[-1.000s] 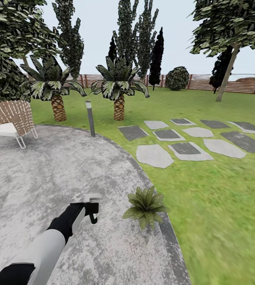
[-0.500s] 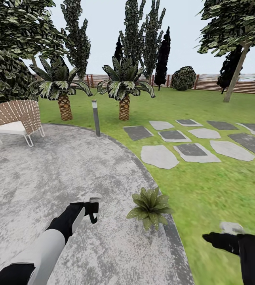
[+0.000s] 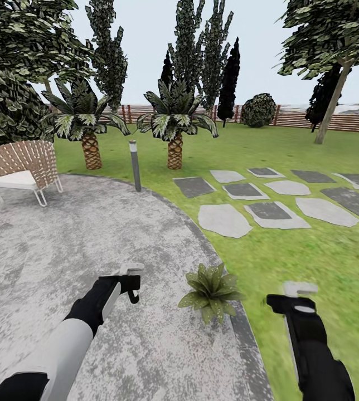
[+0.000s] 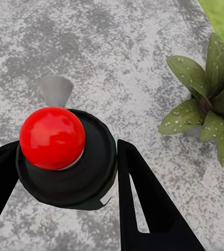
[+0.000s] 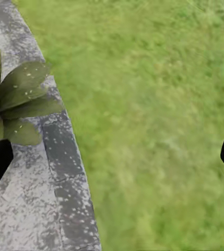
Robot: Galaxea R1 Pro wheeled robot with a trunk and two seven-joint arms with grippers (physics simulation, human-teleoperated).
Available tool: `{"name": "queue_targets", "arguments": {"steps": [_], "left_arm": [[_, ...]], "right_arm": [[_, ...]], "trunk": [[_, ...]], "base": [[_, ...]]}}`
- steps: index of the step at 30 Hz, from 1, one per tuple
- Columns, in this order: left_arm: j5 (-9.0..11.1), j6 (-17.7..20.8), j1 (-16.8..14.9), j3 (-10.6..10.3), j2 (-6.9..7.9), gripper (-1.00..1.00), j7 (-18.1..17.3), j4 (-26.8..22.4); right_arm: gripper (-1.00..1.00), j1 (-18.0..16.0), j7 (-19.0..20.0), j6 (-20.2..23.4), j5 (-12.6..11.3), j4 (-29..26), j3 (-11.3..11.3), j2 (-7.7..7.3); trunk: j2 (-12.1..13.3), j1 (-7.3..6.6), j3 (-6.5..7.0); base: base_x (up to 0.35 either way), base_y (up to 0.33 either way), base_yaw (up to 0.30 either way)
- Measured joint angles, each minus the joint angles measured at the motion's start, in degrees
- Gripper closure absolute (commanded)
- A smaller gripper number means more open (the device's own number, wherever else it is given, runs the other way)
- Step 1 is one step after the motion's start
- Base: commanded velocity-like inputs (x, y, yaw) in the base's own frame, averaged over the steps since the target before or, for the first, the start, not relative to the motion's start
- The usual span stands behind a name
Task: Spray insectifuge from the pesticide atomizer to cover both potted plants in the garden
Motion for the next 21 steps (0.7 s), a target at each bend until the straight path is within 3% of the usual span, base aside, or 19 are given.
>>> {"name": "queue_targets", "arguments": {"steps": [2,3,6,8,12,13,14,15,16,17,18,20,21], "left_arm": [[0.00,0.00,0.00,0.00,-0.02,1.00,0.00,0.00],[-0.02,-0.01,-0.01,0.00,-0.01,1.00,0.00,0.01],[-0.01,-0.01,-0.01,-0.01,0.02,1.00,0.00,0.02],[-0.01,0.00,0.00,0.00,0.03,1.00,0.00,0.01],[-0.01,0.00,0.00,0.00,0.04,1.00,0.00,0.00],[-0.01,0.00,0.00,0.00,0.04,1.00,0.00,0.00],[-0.01,0.01,0.00,0.00,0.04,1.00,0.00,0.01],[-0.01,0.01,0.00,0.00,0.04,1.00,0.00,0.02],[0.00,0.01,0.00,0.00,0.03,1.00,-0.01,0.05],[-0.01,0.01,0.01,0.00,0.04,1.00,-0.01,0.06],[-0.01,0.01,0.00,0.00,0.04,1.00,-0.01,0.08],[-0.01,0.00,0.00,0.00,0.04,1.00,-0.01,0.08],[-0.01,0.00,0.00,0.00,0.04,1.00,-0.01,0.07]], "right_arm": [[-1.00,0.00,-18.56,-9.77,-7.65,0.09,0.99,-0.03],[-1.00,0.00,-23.91,-14.23,-11.31,0.08,6.07,-0.04],[-1.00,0.00,-27.23,-16.95,-18.49,-0.15,24.47,-0.08],[-1.00,0.01,-27.40,-16.85,-21.89,-0.16,29.56,-0.12],[-1.00,0.06,-27.08,-16.26,-27.71,-0.20,31.35,-0.30],[-1.00,0.21,-27.08,-16.25,-30.92,-0.18,31.47,-0.39],[-1.00,0.44,-26.65,-16.18,-36.65,-0.23,31.60,-2.91],[-1.00,0.50,-26.08,-16.18,-38.80,-0.24,31.67,-4.70],[-1.00,0.54,-23.42,-16.16,-41.61,-0.22,31.64,-7.48],[-1.00,0.59,-17.55,-16.16,-44.95,-0.14,31.63,-11.12],[-1.00,0.62,-12.31,-16.17,-47.38,-0.06,31.58,-13.80],[-1.00,0.76,-7.33,-16.20,-49.57,-0.05,31.56,-16.73],[-1.00,0.82,-6.10,-16.21,-50.05,-0.02,31.55,-17.47]], "trunk": [[0.00,0.00,0.00],[0.00,0.00,0.00],[0.00,0.00,0.00],[0.00,0.00,0.00],[0.00,0.00,0.00],[0.00,0.00,0.00],[0.00,0.00,0.00],[0.00,0.00,0.00],[0.00,0.00,0.00],[0.00,0.00,0.00],[0.00,0.00,0.00],[0.00,0.00,0.00],[0.00,0.00,0.00]], "base": [[0.000,0.000,0.000],[0.000,0.000,0.000],[0.000,0.000,0.000],[0.000,0.000,0.000],[0.000,0.000,0.000],[0.000,0.000,0.000],[0.000,0.000,0.000],[0.000,0.000,0.000],[0.000,0.000,0.000],[0.000,0.000,0.000],[0.000,0.000,0.000],[0.000,0.000,0.000],[0.000,0.000,0.000]]}}
